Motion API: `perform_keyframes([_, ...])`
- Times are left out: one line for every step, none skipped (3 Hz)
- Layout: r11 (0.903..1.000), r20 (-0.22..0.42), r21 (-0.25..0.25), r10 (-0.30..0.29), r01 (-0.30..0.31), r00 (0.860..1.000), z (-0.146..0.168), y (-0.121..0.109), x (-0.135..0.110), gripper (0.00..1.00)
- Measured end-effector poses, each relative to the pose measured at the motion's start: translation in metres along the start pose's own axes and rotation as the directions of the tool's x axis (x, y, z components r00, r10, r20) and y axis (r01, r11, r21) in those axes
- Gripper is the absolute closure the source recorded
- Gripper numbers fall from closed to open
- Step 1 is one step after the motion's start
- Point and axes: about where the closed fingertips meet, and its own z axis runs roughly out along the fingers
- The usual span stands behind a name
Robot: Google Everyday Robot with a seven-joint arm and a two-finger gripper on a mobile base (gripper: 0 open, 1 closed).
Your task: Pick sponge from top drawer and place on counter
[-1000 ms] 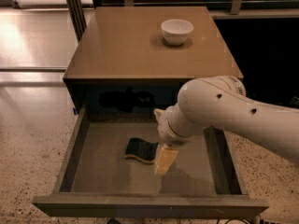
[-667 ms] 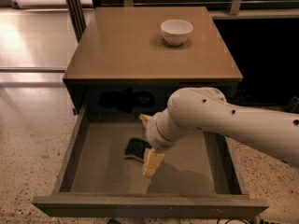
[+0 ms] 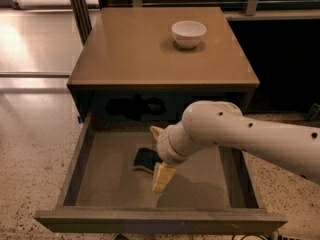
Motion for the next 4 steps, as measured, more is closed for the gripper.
perform_keyframes([0.9996,0.047,-0.016,0.024,-0.023,0.999,0.032,0.007,0.012,0.00])
perform_keyframes([0.9945,0.125,-0.071,0.085,-0.076,0.989,0.070,0.024,0.025,0.00])
perform_keyframes([0.9940,0.117,-0.071,0.091,-0.083,0.989,0.079,-0.003,0.031,0.00])
perform_keyframes([0.9940,0.117,-0.071,0.091,-0.083,0.989,0.079,-0.003,0.031,0.00])
